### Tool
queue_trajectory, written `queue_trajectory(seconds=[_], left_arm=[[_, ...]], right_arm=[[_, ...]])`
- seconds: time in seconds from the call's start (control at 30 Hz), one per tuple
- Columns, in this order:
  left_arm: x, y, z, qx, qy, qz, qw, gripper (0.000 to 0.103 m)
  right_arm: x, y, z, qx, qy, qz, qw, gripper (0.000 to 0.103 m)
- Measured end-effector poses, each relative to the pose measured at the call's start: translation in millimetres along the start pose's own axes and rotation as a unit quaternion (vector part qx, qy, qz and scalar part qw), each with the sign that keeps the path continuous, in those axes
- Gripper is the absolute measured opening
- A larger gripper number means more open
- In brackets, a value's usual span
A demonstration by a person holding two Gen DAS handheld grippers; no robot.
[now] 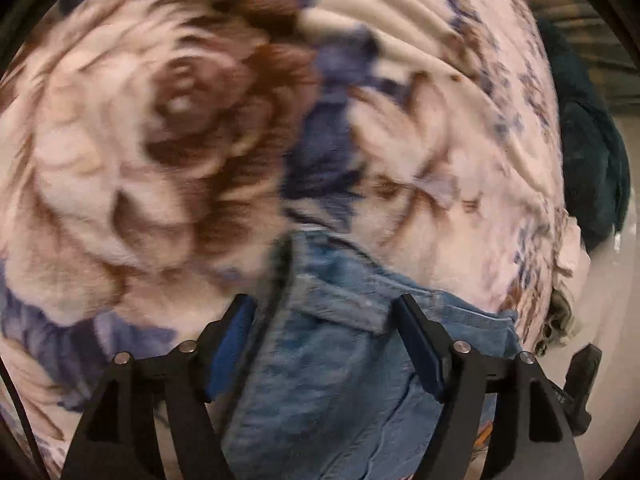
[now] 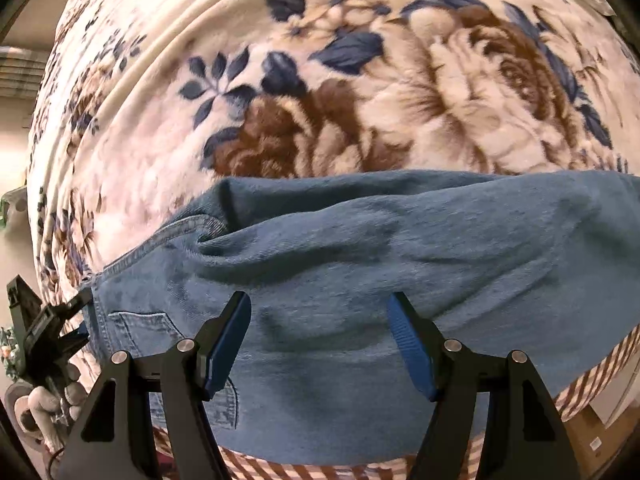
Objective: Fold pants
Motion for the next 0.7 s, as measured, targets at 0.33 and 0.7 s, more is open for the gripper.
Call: queue_trajectory(seconds=[0.33,0.7], left_arm=[[-19.9,26.7,16.7,0.124,0.066,-0.093,0.9857,0.025],[-60.6,38.5,31.4,0.091,0.091,-0.163,0.9781,0.045]], right_arm=[[17.0,-23.4,-3.6,-0.014,-0.006,0.016,1.0,0.073],[-5.5,-15.2,-6.4,-0.027,0.0,0.023,0.999,0.073]])
Point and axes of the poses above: each gripper's, at about its wrist camera, not at the fingertips, and x roughly the way its jaws point, y to its right, z to its underside, the point moved 2 cm from there along x, roughly the way its jaws point, and after that the axes turned 9 degrees about -x, right-handed, at the moved point
